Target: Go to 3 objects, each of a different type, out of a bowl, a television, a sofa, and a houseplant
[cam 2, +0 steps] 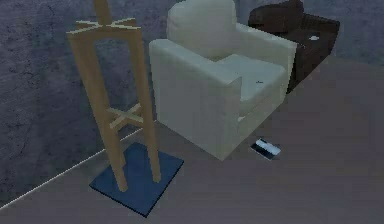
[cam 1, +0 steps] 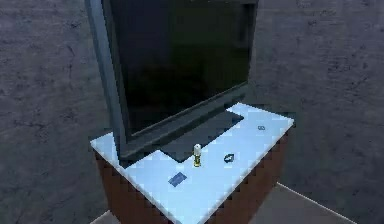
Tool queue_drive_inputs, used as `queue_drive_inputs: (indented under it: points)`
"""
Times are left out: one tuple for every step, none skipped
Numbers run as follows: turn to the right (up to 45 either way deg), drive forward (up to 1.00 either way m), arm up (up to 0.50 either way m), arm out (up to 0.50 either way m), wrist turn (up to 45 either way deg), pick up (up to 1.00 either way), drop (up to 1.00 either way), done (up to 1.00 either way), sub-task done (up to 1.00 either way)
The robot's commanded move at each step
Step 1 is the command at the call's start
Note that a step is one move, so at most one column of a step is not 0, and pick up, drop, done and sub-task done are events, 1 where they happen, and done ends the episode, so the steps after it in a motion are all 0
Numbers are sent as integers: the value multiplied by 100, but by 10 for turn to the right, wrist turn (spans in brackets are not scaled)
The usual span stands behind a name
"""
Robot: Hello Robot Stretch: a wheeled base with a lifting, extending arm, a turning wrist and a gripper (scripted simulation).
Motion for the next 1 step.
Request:
queue_drive_inputs:
  points:
    - [0, 0, 0, 0, 0, 0, 0, 100, 0]
